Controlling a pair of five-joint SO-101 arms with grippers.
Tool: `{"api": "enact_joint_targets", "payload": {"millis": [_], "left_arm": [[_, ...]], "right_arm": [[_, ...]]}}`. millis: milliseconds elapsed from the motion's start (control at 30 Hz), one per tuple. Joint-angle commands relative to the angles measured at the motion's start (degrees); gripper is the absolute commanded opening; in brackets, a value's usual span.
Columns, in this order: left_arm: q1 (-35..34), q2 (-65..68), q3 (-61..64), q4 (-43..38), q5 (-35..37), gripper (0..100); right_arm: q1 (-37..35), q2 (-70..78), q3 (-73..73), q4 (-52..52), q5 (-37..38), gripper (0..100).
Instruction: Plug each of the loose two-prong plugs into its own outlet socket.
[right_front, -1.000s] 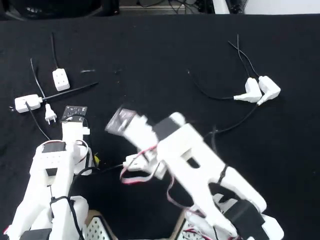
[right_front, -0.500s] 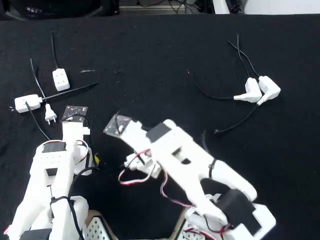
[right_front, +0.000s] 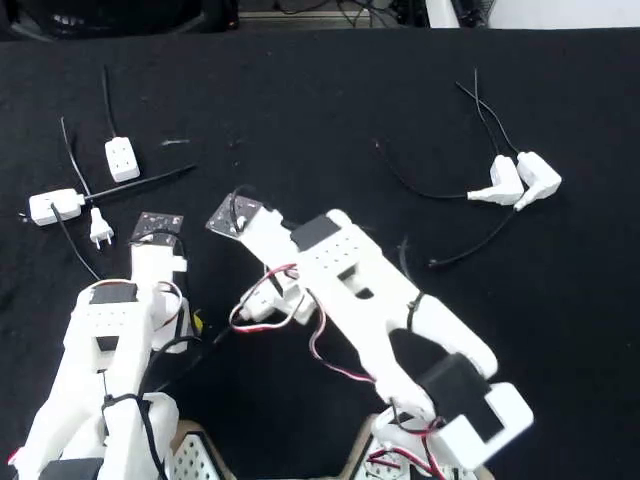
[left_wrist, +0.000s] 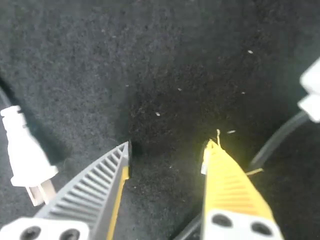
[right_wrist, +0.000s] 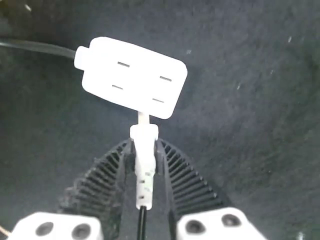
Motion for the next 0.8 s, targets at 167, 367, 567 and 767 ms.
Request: {"api": "enact_joint_targets", "payload": {"millis": [167,367,567,767], "left_arm": [[1.89,0.53,0.31,0.97,-0.62,25],[1.89,0.53,0.31,0.79,-0.62,25],[1.89,0.53,0.31,0.70,-0.62,25],[1.80,0.53,0.31,0.79,-0.62,25]], "right_arm": [[1.41,2.42,-9.71,-0.35,0.44,1.0],[1.05,2.77,-18.77,14.15,0.44,1.0],[0.97,4.09,-31.08,20.92,0.35,1.0],[0.97,18.15,-43.56,30.24,0.00,1.0]]}}
